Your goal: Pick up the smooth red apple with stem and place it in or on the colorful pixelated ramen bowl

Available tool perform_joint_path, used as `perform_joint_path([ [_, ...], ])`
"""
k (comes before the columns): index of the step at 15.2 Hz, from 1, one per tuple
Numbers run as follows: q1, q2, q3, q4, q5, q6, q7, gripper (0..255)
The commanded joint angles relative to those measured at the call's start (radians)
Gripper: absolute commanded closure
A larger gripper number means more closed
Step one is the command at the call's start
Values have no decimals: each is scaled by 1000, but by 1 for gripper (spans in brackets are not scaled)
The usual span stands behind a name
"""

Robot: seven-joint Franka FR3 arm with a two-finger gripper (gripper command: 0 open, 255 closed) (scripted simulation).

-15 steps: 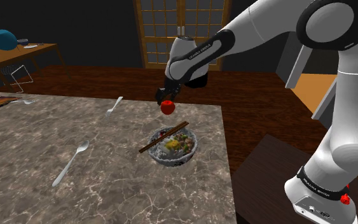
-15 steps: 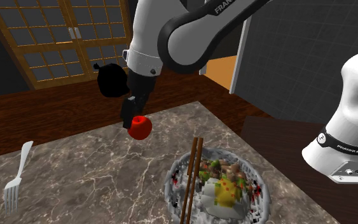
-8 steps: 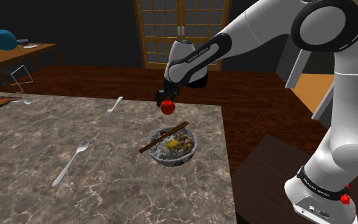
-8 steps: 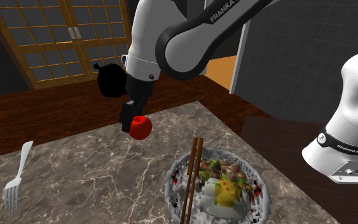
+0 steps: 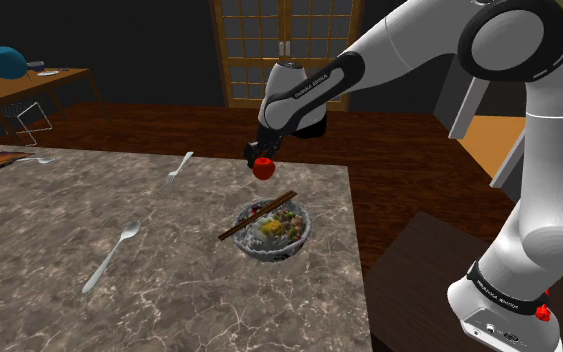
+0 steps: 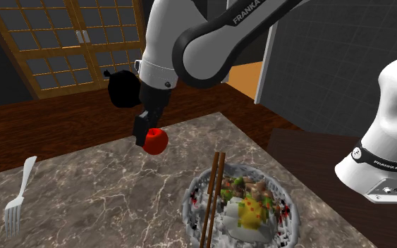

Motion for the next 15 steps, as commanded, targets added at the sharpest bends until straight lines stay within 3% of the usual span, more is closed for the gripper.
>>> perform_joint_path([
  [1,0,2,0,-1,0,-1,0,255],
  [15,-1,-74,-1,47,-4,-124,14,255],
])
